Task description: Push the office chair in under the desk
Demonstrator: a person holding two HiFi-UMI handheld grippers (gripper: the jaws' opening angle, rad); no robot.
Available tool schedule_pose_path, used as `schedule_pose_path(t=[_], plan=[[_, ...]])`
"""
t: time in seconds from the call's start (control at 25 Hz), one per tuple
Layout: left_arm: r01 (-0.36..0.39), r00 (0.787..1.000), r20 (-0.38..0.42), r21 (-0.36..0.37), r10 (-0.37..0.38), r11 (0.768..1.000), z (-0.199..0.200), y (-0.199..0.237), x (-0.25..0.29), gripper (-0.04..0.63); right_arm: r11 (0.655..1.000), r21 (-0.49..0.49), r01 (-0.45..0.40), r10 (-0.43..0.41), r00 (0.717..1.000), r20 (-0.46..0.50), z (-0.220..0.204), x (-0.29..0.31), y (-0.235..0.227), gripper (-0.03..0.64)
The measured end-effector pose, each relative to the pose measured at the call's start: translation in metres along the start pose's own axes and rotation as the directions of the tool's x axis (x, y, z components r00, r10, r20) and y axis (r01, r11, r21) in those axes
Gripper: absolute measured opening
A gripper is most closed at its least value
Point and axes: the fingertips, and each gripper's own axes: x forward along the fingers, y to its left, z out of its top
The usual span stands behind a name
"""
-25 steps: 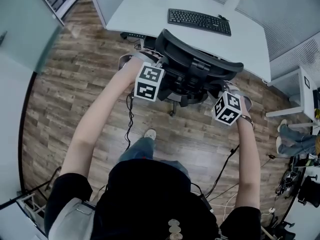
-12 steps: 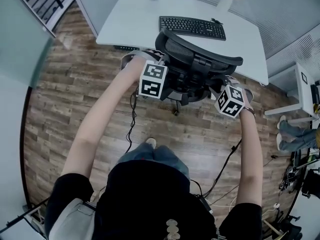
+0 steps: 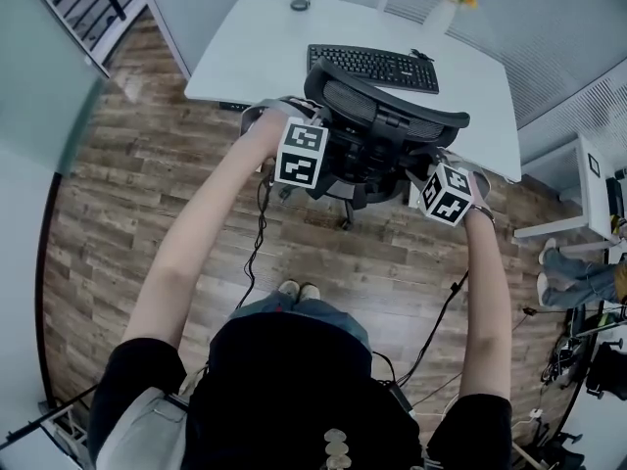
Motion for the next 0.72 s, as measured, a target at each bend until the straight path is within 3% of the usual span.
schedule_pose_path(t=[0.4,0.6,0.72], plan=[[-0.026,1.0,-0.009,-0.016,0.026,1.0,0.001,0.0,-0.001,0.143,0.999,-0.019,0.029,-0.029,1.0,0.006,0.0,-0.001,-0.003,0.11],[-0.123,0.992,-0.001,-0.023,0.123,0.992,0.001,0.004,-0.005,0.163,0.999,0.007,0.037,-0.037,0.999,0.014,0.001,-0.003,0.0,0.154],[-0.19,0.982,0.0,-0.055,0.19,0.98,0.0,0.007,-0.012,0.17,0.998,0.034,0.06,-0.062,0.996,0.068,0.006,-0.013,0.001,0.188]])
